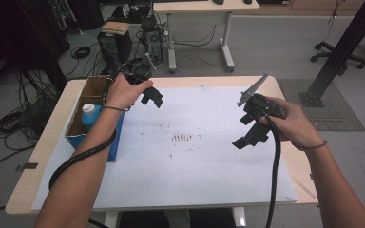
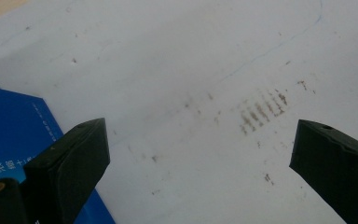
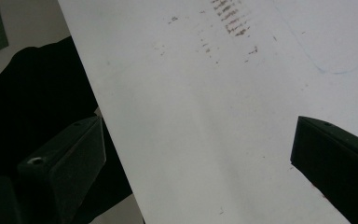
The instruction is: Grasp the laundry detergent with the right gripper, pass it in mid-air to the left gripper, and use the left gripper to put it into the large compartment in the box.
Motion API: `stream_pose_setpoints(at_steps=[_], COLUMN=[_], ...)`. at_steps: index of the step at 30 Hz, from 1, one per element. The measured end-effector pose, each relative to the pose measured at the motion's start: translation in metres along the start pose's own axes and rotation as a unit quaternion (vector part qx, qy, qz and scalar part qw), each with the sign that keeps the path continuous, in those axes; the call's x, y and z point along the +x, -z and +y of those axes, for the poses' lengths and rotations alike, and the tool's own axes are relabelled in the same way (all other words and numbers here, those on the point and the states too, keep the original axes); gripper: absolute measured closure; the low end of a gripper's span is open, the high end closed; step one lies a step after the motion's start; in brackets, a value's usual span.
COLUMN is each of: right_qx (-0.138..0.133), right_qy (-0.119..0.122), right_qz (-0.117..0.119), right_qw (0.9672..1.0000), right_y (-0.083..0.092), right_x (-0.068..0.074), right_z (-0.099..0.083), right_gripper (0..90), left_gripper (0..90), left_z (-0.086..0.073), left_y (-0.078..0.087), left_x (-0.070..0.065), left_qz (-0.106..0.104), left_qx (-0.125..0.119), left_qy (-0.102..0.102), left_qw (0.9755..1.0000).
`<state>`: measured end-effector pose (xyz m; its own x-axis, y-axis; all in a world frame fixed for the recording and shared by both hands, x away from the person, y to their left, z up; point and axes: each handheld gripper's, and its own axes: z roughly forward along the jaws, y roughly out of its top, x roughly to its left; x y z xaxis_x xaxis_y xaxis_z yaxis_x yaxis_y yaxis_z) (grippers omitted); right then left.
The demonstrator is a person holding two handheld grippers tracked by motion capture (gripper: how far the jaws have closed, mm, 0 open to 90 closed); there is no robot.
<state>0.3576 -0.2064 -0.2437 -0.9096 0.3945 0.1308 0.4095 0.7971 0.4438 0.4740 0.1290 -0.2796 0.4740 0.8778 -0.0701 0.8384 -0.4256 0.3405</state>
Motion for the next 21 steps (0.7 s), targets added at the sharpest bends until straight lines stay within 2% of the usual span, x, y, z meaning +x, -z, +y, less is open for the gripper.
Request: stream_pose_setpoints(at_steps=[6, 12, 21], right_qx=[-0.002, -0.006, -0.008], right_qy=[0.010, 0.010, 0.016], right_qz=[-0.009, -0.012, -0.012], right_qw=[0.9999, 0.9999, 0.9998], right_y=[0.014, 0.021, 0.024], right_x=[0.001, 0.000, 0.000], right_z=[0.016, 0.022, 0.027], right_gripper=[3.1, 3.1, 3.2], left_gripper=[5.0, 5.0, 5.3], left_z=[-0.001, -0.005, -0.005], left_y=[-0.007, -0.017, -0.022], left_x=[0.001, 0.002, 0.002], left_qz=[0.000, 0.000, -0.004], left_qx=[0.002, 0.009, 0.012], left_qy=[0.002, 0.005, 0.002], left_qw=[1.0000, 1.0000, 0.9999])
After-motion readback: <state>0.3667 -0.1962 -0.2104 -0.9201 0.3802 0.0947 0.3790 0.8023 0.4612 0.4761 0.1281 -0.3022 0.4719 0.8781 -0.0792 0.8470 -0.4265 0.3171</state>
